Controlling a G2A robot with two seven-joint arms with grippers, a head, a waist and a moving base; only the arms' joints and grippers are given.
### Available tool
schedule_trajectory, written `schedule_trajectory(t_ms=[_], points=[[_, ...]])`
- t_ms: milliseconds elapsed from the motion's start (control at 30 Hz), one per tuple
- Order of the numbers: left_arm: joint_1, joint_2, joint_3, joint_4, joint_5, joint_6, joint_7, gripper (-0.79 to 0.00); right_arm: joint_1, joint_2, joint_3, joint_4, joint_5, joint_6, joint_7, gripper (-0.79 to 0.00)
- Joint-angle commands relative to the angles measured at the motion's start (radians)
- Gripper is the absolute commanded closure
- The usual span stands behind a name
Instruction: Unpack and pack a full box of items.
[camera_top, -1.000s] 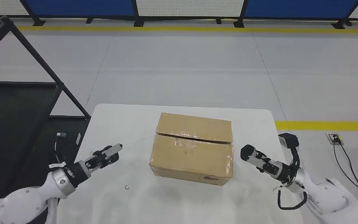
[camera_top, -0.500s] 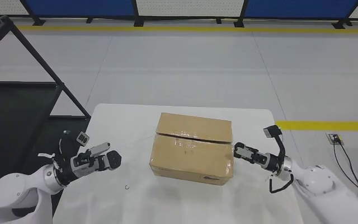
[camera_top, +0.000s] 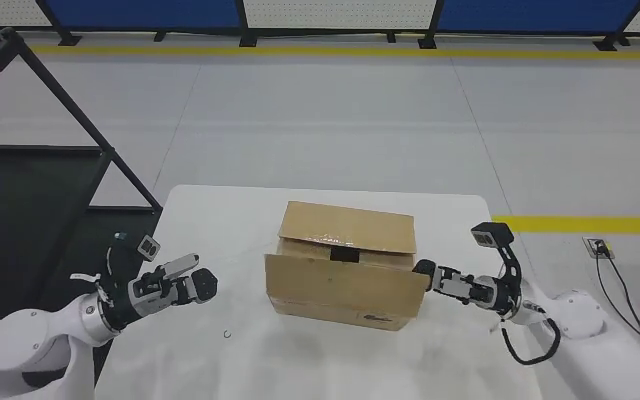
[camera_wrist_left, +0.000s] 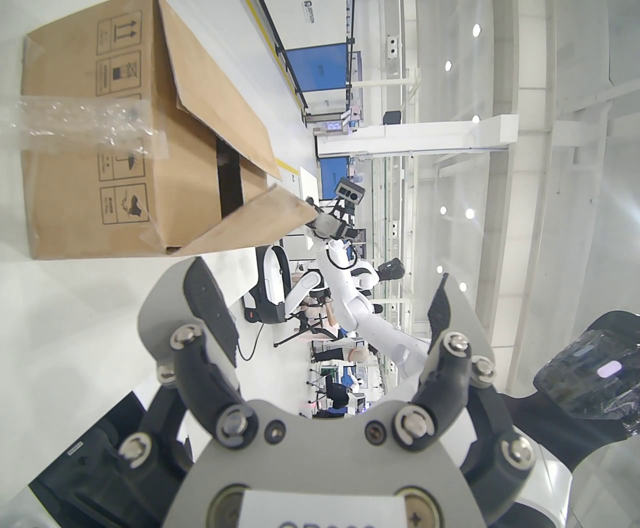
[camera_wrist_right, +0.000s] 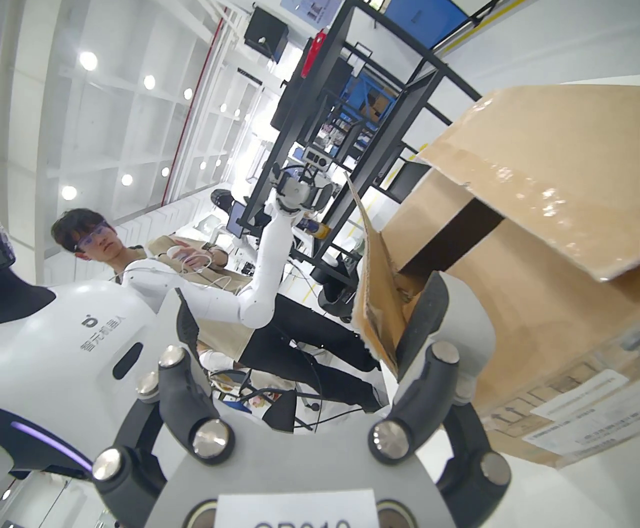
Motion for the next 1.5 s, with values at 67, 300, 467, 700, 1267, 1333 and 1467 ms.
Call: schedule_trajectory(t_ms=[67, 300, 467, 700, 1267, 1333, 1467], points=[[0.012, 0.0, 0.013, -0.011, -0.01, -0.005, 0.031, -0.785, -0.078, 0.022, 0.032, -0.111, -0.04, 0.009, 0.006, -0.785], [0.035, 0.01, 0.074, -0.05, 0.002, -0.041, 0.039, -0.785, -0.222, 0.068, 0.073, -0.228, -0.16, -0.037, -0.04, -0.785], [0.045, 0.017, 0.133, -0.056, 0.017, -0.043, 0.039, -0.785, -0.281, 0.094, 0.073, -0.248, -0.206, -0.087, -0.09, -0.785], [0.068, 0.025, 0.218, -0.063, 0.065, -0.061, 0.064, -0.785, -0.293, 0.112, 0.019, -0.21, -0.198, -0.123, -0.126, -0.785], [0.076, 0.039, 0.291, -0.036, 0.134, -0.073, 0.113, -0.785, -0.17, 0.094, -0.094, -0.141, 0.054, -0.134, -0.137, -0.785], [0.076, 0.039, 0.291, -0.036, 0.134, -0.073, 0.113, -0.785, -0.158, 0.09, -0.085, -0.131, 0.182, -0.08, -0.118, -0.785], [0.076, 0.039, 0.291, -0.036, 0.134, -0.073, 0.113, -0.785, -0.145, 0.089, -0.077, -0.119, 0.231, -0.03, -0.115, -0.785]])
